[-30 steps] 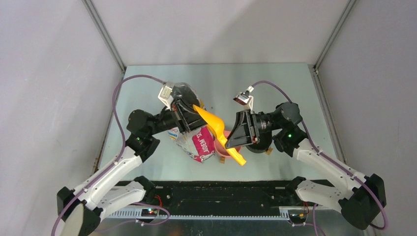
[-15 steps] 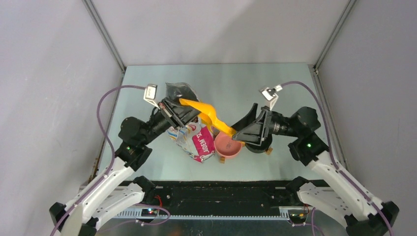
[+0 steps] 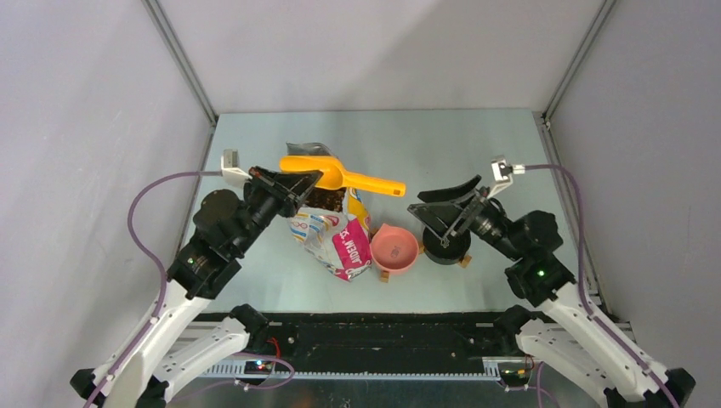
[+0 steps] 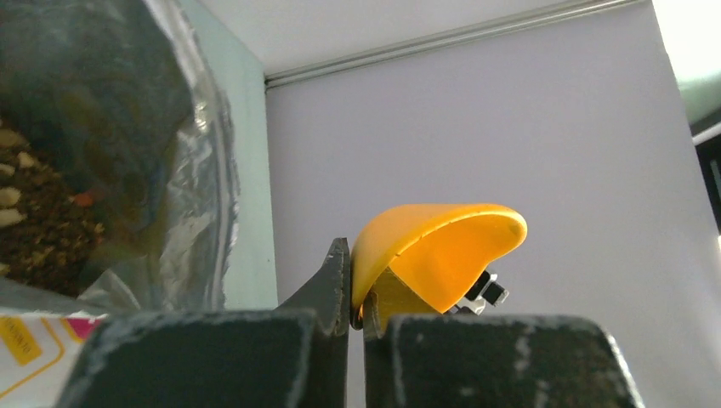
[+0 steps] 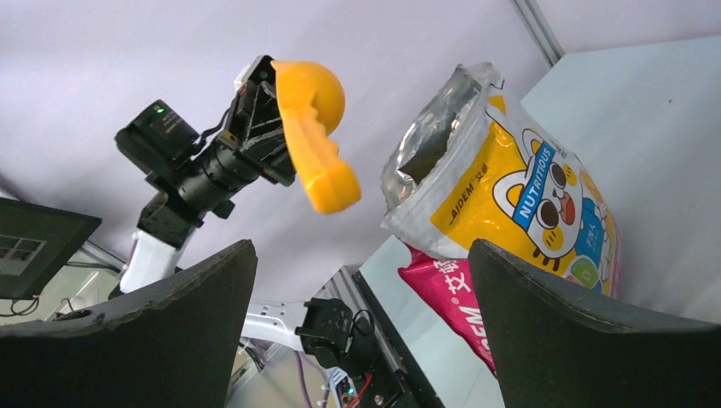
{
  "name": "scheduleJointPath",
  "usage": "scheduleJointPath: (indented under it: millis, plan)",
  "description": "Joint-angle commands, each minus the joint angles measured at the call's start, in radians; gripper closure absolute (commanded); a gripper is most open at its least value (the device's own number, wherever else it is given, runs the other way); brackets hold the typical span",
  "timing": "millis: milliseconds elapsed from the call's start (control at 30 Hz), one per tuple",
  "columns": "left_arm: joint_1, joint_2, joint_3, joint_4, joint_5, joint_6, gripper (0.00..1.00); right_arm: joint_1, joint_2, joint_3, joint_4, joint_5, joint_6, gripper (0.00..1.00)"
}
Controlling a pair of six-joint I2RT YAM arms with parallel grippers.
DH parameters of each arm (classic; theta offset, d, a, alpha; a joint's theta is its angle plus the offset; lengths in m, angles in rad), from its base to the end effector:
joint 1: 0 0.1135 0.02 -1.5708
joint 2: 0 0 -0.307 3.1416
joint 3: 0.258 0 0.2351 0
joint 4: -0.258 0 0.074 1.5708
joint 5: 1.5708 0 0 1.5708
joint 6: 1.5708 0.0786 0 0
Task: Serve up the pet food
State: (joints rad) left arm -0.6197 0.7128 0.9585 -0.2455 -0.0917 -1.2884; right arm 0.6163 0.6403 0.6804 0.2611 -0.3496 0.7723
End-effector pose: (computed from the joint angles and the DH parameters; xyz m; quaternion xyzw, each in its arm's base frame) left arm 0.1230 -0.0789 0.4278 -0.2624 0.6565 -0.5575 0.4350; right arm 0.0985 0.1027 0.4098 -0.0941 0.5931 0.5866 0.5434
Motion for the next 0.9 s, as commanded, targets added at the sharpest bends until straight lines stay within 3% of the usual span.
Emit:
scheduleJointPath:
  millis: [0, 133, 867]
  plan:
    - [-0.003, 0.007, 0.015, -0.07, -0.017, -0.109, 1.0, 0.032, 0.086, -0.002, 0.174, 0.034, -0.006, 0.01]
    - [-0.005, 0.029, 0.014, -0.064, 0.026, -0.118, 1.0, 0.055, 0.143, 0.006, 0.266, 0.023, -0.004, 0.01]
    - [-0.004, 0.044, -0.065, 0.026, 0.06, -0.18, 1.0, 0.172, 0.306, 0.105, 0.299, 0.126, 0.062, 0.14]
